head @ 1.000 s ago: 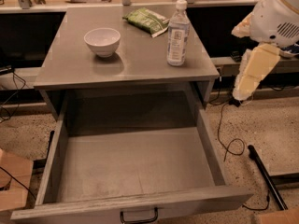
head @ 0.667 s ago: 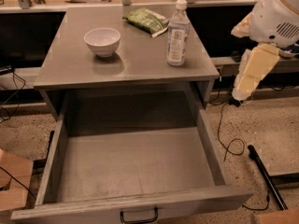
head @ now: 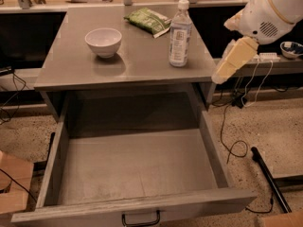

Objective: Place blue plastic bottle into top drawer

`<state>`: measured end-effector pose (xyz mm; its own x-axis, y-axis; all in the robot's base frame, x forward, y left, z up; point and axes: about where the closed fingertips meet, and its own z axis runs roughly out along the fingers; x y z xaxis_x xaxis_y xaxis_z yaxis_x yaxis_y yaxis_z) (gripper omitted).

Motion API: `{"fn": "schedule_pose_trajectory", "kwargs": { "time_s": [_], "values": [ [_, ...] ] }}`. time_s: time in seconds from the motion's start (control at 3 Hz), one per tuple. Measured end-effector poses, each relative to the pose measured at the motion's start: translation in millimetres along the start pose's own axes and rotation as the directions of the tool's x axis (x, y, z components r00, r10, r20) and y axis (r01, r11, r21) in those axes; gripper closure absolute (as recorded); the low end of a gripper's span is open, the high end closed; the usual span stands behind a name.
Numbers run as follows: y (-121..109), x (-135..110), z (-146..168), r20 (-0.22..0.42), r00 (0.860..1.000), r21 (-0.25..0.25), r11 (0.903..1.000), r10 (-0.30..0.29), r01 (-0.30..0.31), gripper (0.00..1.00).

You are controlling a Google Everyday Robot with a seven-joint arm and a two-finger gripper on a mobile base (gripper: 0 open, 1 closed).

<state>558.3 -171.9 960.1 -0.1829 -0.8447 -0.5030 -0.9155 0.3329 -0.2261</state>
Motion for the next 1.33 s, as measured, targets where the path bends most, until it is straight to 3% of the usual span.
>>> {"fn": "schedule_pose_trajectory", "kwargs": {
  "time_s": [0.33, 0.67, 1.33],
  "values": [
    [-37, -13, 20, 0.120, 0.992, 0.007, 0.9995, 0.030, -0.031, 0.00],
    [-81, -36, 57, 0.315, 0.949, -0.053, 0.9985, 0.025, -0.008, 0.00],
    [-117, -78, 97, 0.453, 0.891, -0.124, 0.9898, -0.006, 0.070, 0.00]
  ]
}}
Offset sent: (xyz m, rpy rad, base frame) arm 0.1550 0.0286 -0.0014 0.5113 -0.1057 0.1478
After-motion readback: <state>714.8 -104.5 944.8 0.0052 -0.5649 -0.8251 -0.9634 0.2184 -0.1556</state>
